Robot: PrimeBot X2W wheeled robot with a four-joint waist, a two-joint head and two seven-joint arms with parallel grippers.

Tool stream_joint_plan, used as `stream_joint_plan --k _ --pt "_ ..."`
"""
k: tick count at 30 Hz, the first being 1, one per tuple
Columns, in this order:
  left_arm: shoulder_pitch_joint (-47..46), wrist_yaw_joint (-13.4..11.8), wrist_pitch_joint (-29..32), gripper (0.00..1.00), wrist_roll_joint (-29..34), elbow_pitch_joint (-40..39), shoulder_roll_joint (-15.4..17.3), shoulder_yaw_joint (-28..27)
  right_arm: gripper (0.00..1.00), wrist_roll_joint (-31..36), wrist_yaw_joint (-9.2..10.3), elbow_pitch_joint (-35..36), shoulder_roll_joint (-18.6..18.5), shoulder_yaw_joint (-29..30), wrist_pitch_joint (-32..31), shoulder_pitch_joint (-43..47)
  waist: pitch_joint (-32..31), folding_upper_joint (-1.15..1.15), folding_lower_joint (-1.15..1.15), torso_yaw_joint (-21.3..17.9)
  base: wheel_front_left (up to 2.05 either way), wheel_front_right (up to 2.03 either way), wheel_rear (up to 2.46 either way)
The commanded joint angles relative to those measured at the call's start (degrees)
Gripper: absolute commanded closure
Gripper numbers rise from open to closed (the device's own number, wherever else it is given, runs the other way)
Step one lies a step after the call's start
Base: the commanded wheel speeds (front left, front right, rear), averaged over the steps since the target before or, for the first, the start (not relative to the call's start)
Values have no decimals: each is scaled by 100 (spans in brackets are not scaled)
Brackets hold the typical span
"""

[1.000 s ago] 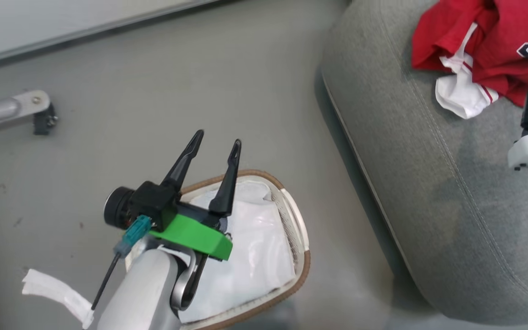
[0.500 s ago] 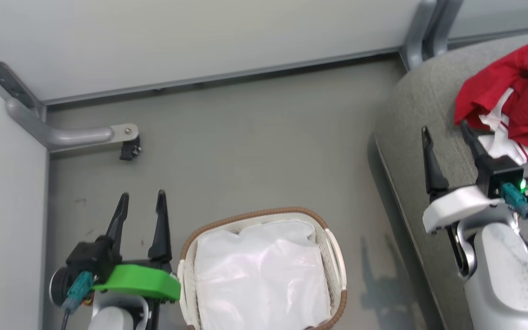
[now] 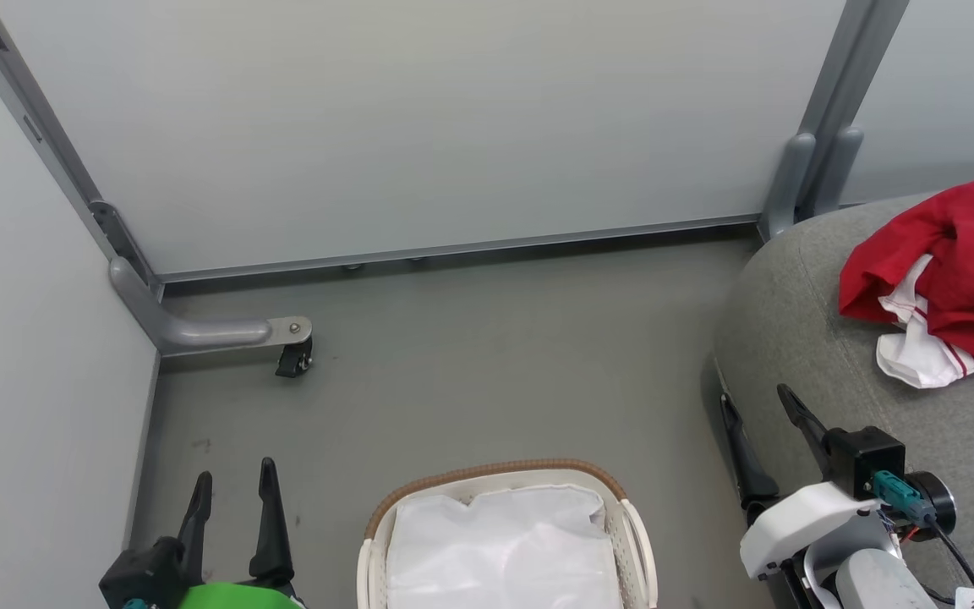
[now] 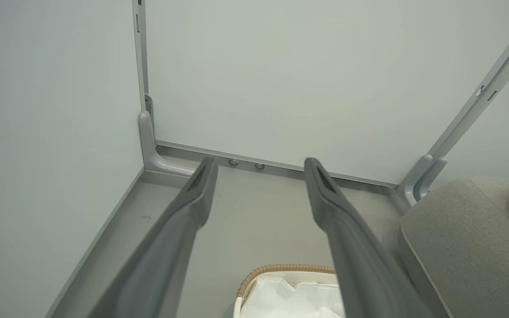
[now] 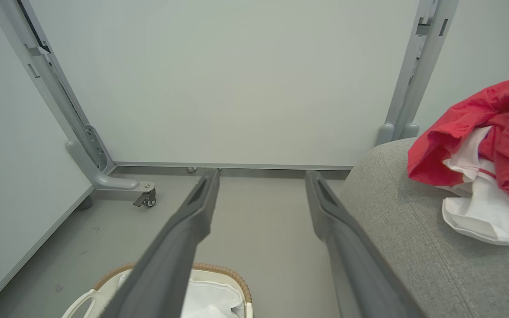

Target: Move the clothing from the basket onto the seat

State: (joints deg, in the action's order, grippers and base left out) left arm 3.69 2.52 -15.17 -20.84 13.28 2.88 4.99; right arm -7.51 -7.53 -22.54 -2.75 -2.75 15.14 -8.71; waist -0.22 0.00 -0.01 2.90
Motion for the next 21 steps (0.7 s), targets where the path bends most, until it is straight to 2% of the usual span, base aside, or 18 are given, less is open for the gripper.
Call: stream_joint_plan --k 1,20,21 --pt "93 -16 5 0 -28 -18 4 -17 0 -29 8 33 -28 -12 0 94 -95 0 1 -16 0 0 0" --pt "22 18 5 0 41 191 4 41 0 -125 8 89 -26 -106 0 125 -109 0 1 -15 0 0 0" --pt "47 6 -1 100 25 203 -2 55 100 -103 0 65 3 -116 0 102 -111 0 1 -14 0 0 0"
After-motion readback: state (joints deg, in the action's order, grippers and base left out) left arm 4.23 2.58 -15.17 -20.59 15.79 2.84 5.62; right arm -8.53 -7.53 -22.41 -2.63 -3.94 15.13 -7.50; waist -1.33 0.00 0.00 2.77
